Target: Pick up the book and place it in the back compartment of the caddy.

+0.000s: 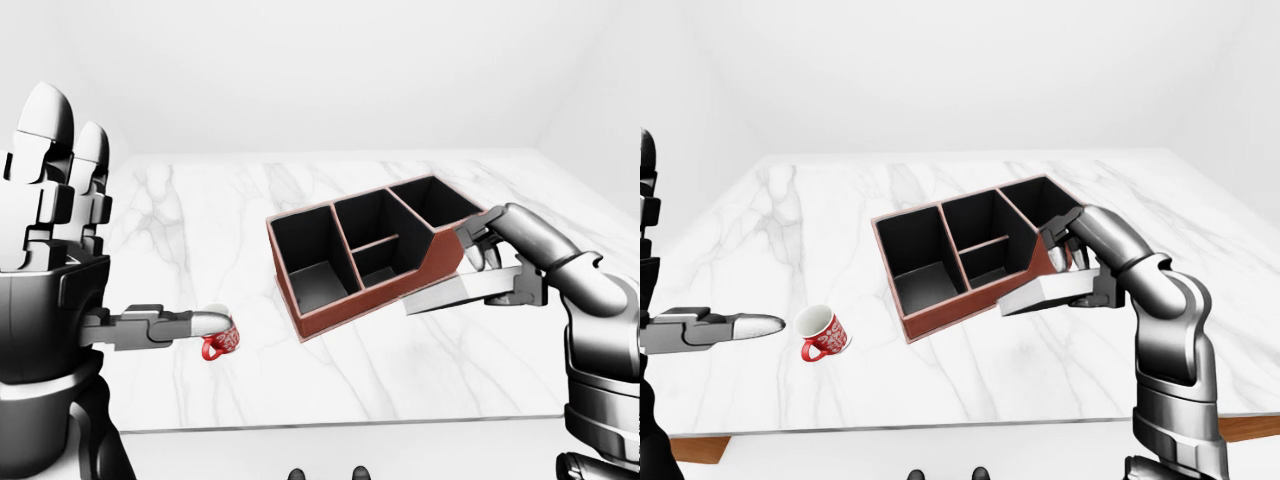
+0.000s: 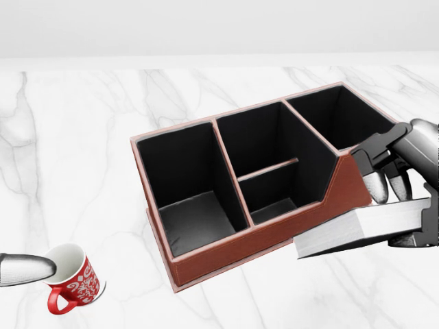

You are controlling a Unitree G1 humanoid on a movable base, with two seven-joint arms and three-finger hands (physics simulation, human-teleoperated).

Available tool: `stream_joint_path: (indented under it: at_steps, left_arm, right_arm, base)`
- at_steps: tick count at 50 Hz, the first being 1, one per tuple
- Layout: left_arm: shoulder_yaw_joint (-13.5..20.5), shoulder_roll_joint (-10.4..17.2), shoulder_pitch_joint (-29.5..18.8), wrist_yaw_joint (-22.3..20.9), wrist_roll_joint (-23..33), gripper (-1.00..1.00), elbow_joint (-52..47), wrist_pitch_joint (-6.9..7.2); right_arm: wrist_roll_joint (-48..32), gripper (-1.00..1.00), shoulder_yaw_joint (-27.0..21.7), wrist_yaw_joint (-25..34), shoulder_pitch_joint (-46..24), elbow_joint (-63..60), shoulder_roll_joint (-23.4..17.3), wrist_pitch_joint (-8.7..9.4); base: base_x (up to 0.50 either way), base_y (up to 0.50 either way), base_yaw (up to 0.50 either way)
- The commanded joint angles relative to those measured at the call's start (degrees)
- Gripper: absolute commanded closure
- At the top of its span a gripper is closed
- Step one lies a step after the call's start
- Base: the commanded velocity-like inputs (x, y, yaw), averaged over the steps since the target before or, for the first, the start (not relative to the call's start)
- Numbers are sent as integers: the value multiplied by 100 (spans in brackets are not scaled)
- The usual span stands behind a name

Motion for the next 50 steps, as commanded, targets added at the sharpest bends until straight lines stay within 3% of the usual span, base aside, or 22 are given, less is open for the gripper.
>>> stream_joint_path:
  at_steps: [1, 25, 50]
  left_arm:
    - [48, 12, 0, -3, -34, -95, -35, 0]
    - [65, 20, -2, -3, -48, -95, -54, 0]
    - [56, 16, 5, -8, -47, -95, -31, 0]
  right_arm:
    - [107, 100, 73, -1, -212, -597, 140, 0]
    - [41, 100, 390, -1, -508, -970, 341, 0]
    - [-754, 100, 888, -1, -1194, -515, 607, 0]
  base:
    - [0, 0, 0]
    - [0, 0, 0]
    - [0, 0, 0]
